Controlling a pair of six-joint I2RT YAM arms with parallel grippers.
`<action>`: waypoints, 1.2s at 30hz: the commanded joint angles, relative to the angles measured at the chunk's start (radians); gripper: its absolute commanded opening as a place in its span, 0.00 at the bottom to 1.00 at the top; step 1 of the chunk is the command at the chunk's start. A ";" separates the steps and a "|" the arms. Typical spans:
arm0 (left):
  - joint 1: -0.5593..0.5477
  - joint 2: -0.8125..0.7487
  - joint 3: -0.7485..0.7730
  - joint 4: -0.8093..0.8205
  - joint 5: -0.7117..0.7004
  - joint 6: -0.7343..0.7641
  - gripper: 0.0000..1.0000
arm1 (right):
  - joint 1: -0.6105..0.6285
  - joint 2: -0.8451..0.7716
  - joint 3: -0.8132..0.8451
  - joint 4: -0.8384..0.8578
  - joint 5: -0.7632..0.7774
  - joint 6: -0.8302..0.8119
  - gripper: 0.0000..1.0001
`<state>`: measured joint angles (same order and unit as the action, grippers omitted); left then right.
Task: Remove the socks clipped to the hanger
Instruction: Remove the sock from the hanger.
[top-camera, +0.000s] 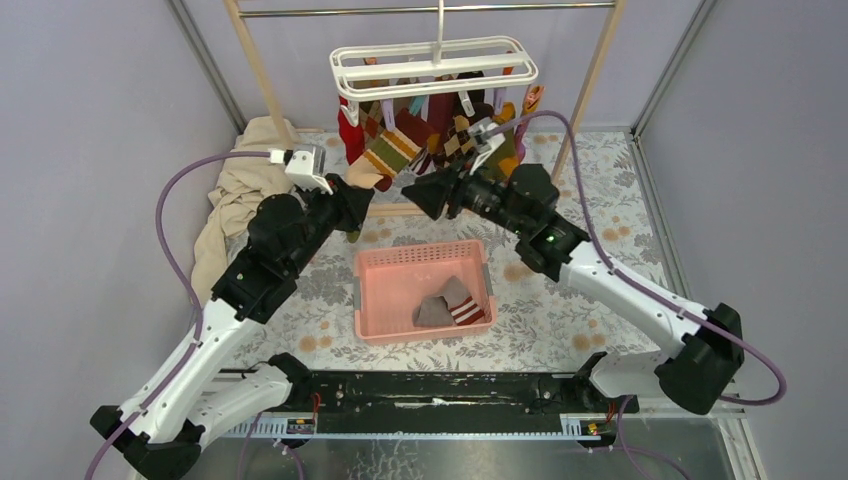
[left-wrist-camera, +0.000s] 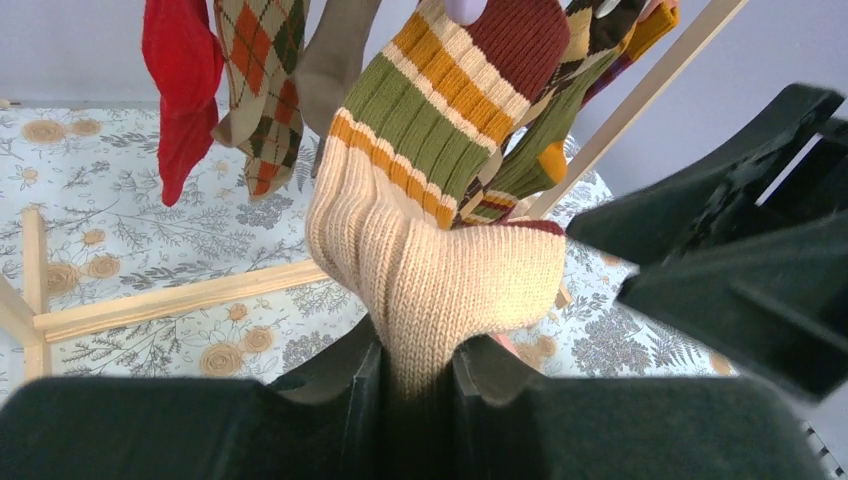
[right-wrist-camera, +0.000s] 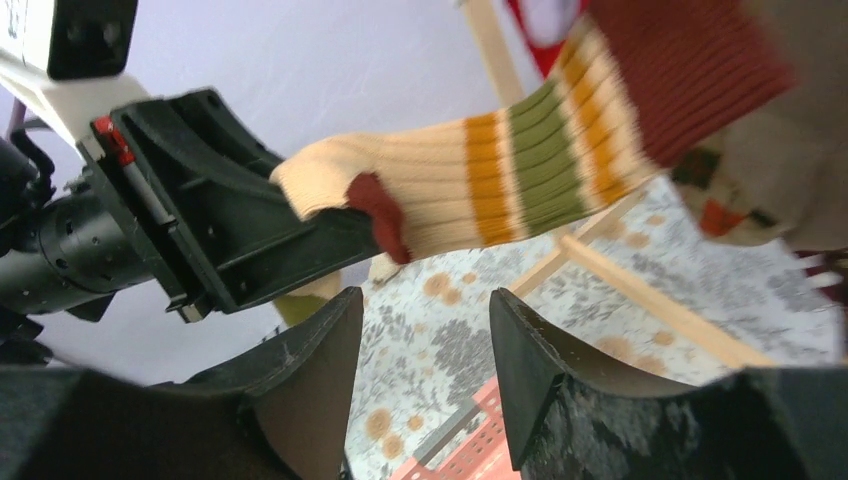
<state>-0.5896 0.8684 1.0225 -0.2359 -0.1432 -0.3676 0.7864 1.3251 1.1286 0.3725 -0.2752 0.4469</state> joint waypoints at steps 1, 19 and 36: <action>-0.006 0.015 0.075 -0.098 -0.015 -0.005 0.28 | -0.124 -0.064 0.039 0.056 -0.019 -0.027 0.57; -0.004 0.029 0.135 -0.178 0.106 -0.053 0.28 | -0.392 0.243 0.114 0.726 -0.286 0.356 0.61; -0.006 0.056 0.133 -0.154 0.226 -0.079 0.28 | -0.343 0.343 0.203 0.748 -0.249 0.383 0.70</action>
<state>-0.5896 0.9249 1.1290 -0.4202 0.0120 -0.4252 0.4099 1.6691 1.2640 1.1027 -0.5385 0.8711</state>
